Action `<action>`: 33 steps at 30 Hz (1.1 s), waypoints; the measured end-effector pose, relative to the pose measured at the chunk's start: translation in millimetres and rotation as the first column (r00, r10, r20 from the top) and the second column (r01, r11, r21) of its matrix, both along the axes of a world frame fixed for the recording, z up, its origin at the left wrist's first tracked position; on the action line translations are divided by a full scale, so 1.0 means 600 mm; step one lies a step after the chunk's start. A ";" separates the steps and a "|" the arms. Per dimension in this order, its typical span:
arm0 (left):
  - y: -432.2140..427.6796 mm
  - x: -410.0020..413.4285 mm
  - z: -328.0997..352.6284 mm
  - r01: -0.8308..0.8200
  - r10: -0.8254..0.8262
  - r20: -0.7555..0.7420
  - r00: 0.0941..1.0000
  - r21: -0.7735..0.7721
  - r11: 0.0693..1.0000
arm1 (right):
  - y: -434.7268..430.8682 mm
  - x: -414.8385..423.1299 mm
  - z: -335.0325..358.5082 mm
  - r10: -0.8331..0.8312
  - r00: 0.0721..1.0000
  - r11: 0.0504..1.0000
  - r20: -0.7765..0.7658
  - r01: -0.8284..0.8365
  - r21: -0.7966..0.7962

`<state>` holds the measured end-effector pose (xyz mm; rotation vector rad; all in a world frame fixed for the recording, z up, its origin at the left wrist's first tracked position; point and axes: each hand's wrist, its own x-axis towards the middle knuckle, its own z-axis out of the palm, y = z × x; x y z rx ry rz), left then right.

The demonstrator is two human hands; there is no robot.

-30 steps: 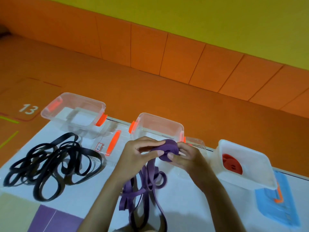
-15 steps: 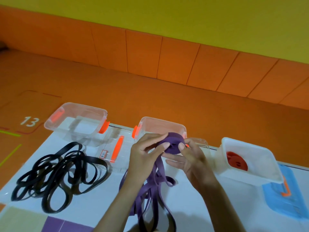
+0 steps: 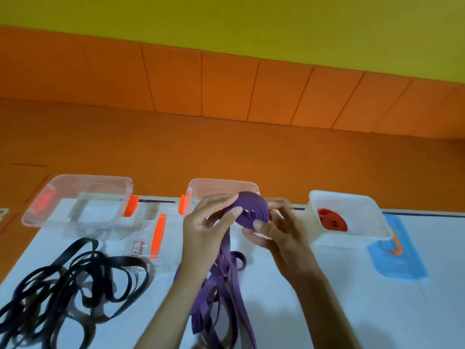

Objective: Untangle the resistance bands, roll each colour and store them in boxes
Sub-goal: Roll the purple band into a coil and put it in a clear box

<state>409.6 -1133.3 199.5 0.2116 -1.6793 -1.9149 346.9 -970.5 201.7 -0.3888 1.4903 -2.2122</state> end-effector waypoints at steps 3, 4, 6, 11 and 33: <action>-0.012 0.000 -0.003 0.087 -0.087 0.047 0.995 0.015 0.996 | -0.004 0.012 -0.018 0.027 0.998 1.000 0.058 -0.027 -0.002; -0.017 0.003 -0.002 0.110 -0.110 0.061 0.992 -0.007 0.994 | -0.006 0.015 -0.023 0.024 0.998 0.999 0.057 -0.026 0.036; -0.026 0.010 0.003 0.126 -0.117 0.091 0.989 -0.098 0.987 | -0.009 0.018 -0.020 -0.007 1.000 0.976 -0.021 0.011 0.216; -0.034 0.022 0.004 0.098 -0.086 0.093 0.992 -0.133 0.986 | 0.002 0.012 0.005 0.012 0.983 0.940 -0.186 0.052 0.336; -0.074 0.087 0.002 0.199 -0.203 0.278 0.939 0.043 0.979 | -0.008 0.048 -0.005 0.120 0.984 0.954 -0.134 -0.076 0.291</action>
